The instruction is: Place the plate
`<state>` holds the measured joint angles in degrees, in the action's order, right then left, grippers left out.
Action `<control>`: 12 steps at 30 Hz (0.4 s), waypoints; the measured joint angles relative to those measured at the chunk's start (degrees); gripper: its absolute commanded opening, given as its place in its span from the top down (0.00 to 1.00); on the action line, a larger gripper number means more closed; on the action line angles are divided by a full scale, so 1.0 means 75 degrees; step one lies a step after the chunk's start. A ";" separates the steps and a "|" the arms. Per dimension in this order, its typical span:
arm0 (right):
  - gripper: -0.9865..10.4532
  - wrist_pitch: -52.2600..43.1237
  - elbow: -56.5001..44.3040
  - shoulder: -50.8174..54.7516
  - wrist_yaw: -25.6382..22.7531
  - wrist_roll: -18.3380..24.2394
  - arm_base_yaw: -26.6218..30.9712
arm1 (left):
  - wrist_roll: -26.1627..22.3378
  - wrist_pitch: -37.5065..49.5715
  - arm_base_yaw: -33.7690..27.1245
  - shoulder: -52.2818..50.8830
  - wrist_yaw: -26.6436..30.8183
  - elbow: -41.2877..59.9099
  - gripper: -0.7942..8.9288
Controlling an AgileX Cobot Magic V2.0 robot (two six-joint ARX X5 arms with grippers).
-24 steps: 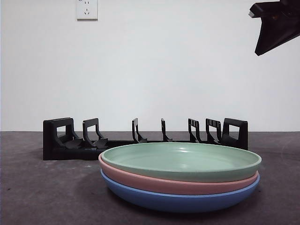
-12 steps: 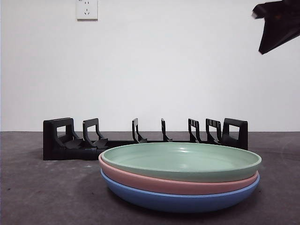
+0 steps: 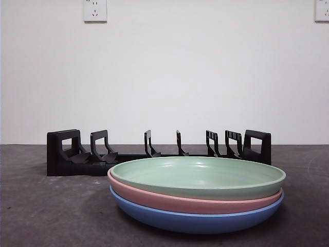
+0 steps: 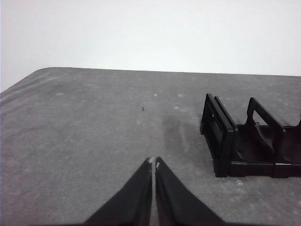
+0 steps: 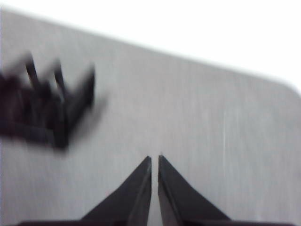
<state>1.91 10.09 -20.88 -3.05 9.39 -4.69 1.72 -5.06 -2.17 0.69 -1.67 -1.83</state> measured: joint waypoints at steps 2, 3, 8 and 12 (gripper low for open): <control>0.89 0.0143 -0.0621 0.0927 -0.0032 -0.0044 0.0172 | 0.0000 -0.0006 0.0000 0.0000 0.0000 0.0000 0.91; 0.89 0.0163 -0.0816 0.1288 -0.0079 -0.0058 0.0245 | 0.0000 0.0000 0.0000 0.0000 0.0000 0.0000 0.91; 0.89 0.0338 -0.1212 0.2646 -0.0434 -0.0099 0.0452 | 0.0000 -0.0003 0.0000 0.0000 0.0000 0.0000 0.91; 0.89 0.0627 -0.1221 0.2766 -0.0568 -0.0189 0.0484 | 0.0000 -0.0009 0.0000 0.0000 0.0000 0.0000 0.91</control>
<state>6.61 0.93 -0.14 -7.31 7.97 -1.06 1.72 -5.13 -2.17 0.69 -1.67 -1.83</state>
